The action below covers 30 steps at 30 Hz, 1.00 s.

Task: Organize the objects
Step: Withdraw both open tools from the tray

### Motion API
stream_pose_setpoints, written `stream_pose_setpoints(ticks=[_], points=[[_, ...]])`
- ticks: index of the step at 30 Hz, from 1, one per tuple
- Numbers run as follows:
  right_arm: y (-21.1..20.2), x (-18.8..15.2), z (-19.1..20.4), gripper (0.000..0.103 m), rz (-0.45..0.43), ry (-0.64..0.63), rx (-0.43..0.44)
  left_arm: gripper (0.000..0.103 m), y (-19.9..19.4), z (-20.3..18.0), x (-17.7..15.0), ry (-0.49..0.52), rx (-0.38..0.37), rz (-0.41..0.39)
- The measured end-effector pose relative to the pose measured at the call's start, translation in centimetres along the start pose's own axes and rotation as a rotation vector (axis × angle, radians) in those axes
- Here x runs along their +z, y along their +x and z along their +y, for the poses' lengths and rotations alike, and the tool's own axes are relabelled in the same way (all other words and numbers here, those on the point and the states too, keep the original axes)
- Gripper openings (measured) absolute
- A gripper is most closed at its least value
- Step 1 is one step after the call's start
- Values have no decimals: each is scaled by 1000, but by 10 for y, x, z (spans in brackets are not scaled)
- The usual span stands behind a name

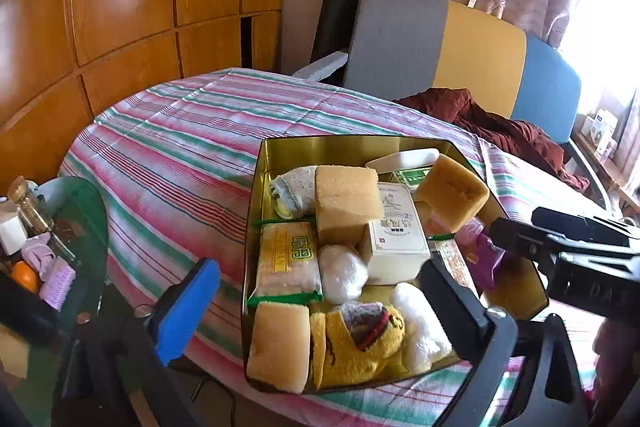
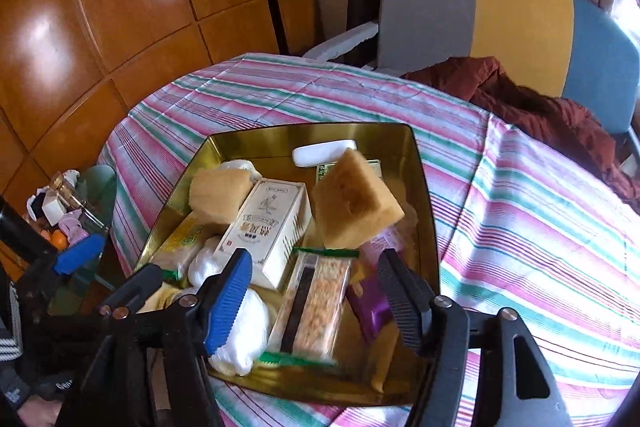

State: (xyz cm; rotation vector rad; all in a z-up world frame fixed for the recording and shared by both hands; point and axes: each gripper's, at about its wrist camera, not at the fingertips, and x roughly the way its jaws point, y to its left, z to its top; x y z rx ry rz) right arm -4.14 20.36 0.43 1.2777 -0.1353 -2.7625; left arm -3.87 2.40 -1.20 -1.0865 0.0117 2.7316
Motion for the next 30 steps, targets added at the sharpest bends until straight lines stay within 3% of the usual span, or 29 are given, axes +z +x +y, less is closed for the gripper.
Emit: stream_pose_setpoints(ticks=[11,22,30], points=[[-27,-36,-3,70,-84,53,-110,103,-26,-11,-11,7,1,-19],[-37,-57,-17,70,-78,92,-135,103,-40,-24,-16,14,70,-62],[-35,-59,-16,70,-78,85,-132,103,-42,-23,-16,17,70,-73]])
